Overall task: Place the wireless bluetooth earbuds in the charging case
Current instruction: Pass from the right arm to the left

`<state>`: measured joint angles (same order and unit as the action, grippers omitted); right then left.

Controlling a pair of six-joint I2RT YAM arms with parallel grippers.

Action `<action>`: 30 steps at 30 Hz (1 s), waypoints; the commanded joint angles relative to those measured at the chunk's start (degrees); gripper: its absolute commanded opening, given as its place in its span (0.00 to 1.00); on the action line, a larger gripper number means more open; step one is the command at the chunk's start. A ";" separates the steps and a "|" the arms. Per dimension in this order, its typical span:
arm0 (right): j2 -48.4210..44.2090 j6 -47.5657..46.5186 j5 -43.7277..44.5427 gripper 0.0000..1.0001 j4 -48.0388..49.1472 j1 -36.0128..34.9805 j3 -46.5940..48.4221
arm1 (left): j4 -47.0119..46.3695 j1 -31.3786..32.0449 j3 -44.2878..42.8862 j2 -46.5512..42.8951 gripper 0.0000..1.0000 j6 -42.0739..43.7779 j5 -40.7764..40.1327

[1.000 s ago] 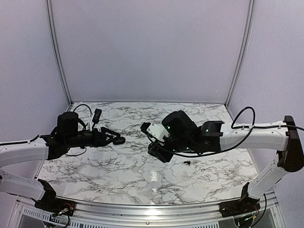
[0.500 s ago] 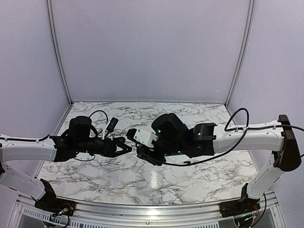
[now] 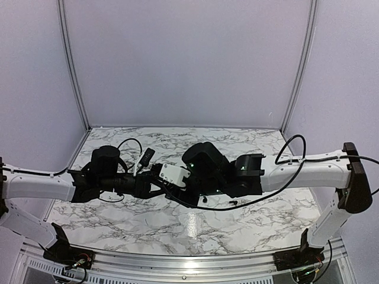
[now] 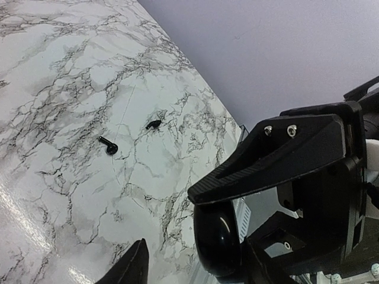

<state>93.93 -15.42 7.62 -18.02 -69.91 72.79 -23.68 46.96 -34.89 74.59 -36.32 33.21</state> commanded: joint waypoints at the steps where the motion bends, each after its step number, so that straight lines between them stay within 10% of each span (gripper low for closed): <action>1: 1.07 -0.99 0.48 0.38 0.52 -0.79 3.01 | -2.42 0.69 -2.24 0.93 0.51 -0.13 0.38; 16: 0.53 -1.00 6.55 0.41 1.54 -1.74 2.88 | -3.69 0.95 -2.08 1.57 0.12 -0.50 0.78; 21: -0.98 0.42 6.82 0.58 2.31 -1.72 2.03 | -3.82 0.94 -1.50 0.26 0.04 0.04 0.46; 25: -4.78 2.12 2.89 0.96 4.37 -1.29 -1.02 | -3.83 0.77 -0.98 -0.96 0.02 0.81 -0.48; 30: -11.85 7.21 -11.34 0.99 8.72 3.49 -6.56 | -3.90 0.69 -0.47 -2.32 0.02 2.31 -1.12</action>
<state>87.85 -13.19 7.73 -14.66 -70.17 68.86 -26.30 47.72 -35.88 74.59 -36.53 32.86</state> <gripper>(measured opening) 0.984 0.217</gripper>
